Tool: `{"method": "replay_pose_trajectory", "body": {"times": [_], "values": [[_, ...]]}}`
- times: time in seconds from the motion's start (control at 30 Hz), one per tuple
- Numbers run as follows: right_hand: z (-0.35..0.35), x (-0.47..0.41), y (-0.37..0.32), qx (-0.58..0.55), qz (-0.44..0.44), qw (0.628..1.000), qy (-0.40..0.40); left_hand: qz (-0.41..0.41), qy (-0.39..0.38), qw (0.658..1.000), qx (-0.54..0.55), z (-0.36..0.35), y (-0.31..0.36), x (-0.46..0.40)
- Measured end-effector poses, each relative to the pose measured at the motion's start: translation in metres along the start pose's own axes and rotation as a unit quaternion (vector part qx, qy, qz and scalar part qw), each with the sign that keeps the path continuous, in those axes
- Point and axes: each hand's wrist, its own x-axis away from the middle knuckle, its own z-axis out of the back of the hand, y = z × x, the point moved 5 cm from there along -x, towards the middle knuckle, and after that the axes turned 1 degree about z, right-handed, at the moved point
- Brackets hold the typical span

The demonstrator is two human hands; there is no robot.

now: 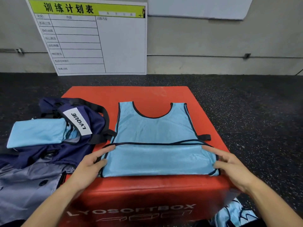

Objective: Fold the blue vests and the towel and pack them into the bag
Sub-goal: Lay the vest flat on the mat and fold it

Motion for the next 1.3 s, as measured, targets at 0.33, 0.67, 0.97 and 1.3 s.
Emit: {"method": "replay_pose_trajectory", "body": {"times": [0.33,0.67,0.97,1.3], "values": [[-0.002,0.058,0.005,0.015,-0.064,0.996,-0.063,0.024,-0.096,0.995,-0.023,0.005,0.017,0.055],[0.002,0.054,-0.022,0.039,-0.021,0.999,-0.017,-0.018,-0.099,0.994,-0.036,0.01,0.03,0.032],[0.016,-0.068,-0.05,0.067,-0.004,0.997,0.045,-0.012,-0.012,0.999,-0.038,0.011,0.037,-0.094],[0.002,-0.158,-0.024,0.194,-0.046,0.979,0.052,0.018,-0.001,0.988,-0.156,-0.003,-0.022,-0.168]]}}
